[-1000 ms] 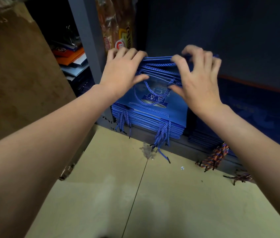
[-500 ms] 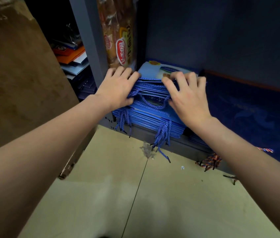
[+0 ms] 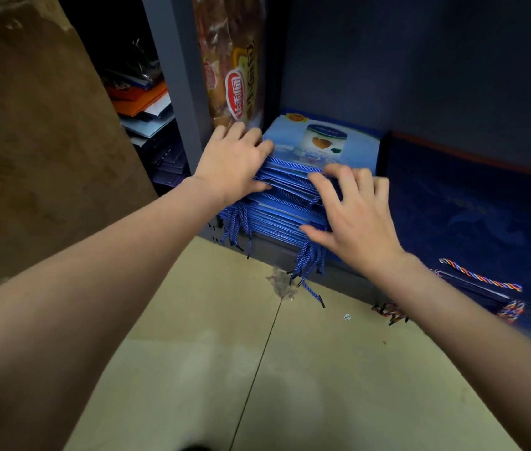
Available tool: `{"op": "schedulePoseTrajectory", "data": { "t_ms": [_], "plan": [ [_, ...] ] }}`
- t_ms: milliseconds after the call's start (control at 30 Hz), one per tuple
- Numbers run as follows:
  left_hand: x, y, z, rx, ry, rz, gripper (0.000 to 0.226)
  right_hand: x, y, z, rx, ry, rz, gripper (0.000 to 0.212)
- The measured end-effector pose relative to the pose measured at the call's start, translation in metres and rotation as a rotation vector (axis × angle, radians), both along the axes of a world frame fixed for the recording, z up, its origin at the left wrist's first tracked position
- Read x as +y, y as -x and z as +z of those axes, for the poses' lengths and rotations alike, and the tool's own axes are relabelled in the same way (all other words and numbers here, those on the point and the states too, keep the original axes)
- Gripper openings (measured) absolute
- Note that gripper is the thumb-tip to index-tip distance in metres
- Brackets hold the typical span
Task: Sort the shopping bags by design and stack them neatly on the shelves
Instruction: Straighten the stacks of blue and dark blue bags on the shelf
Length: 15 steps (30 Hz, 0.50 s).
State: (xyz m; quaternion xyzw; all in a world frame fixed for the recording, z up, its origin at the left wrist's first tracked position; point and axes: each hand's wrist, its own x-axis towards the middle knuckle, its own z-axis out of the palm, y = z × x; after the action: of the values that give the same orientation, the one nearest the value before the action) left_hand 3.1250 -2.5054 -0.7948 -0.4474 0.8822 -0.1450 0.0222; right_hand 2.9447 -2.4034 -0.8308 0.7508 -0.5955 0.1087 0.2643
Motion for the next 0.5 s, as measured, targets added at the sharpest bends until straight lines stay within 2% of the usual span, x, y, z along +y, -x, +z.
{"op": "schedulePoseTrajectory", "data": {
  "t_ms": [200,367,433,500],
  "plan": [
    [0.011,0.001,-0.008,0.012,0.066,0.054,0.061,-0.018,-0.009,0.005,0.052,0.003,-0.147,0.043],
    [0.023,0.001,-0.028,-0.01,0.02,0.115,0.061,-0.003,-0.012,-0.006,-0.105,-0.244,-0.094,0.044],
    [0.022,-0.002,-0.028,0.006,0.01,0.102,0.061,0.001,-0.007,0.0,-0.28,-0.446,-0.06,0.056],
    [0.021,-0.004,-0.026,0.007,0.002,0.073,0.06,0.001,-0.003,0.005,-0.433,-0.513,-0.053,0.061]
  ]
}}
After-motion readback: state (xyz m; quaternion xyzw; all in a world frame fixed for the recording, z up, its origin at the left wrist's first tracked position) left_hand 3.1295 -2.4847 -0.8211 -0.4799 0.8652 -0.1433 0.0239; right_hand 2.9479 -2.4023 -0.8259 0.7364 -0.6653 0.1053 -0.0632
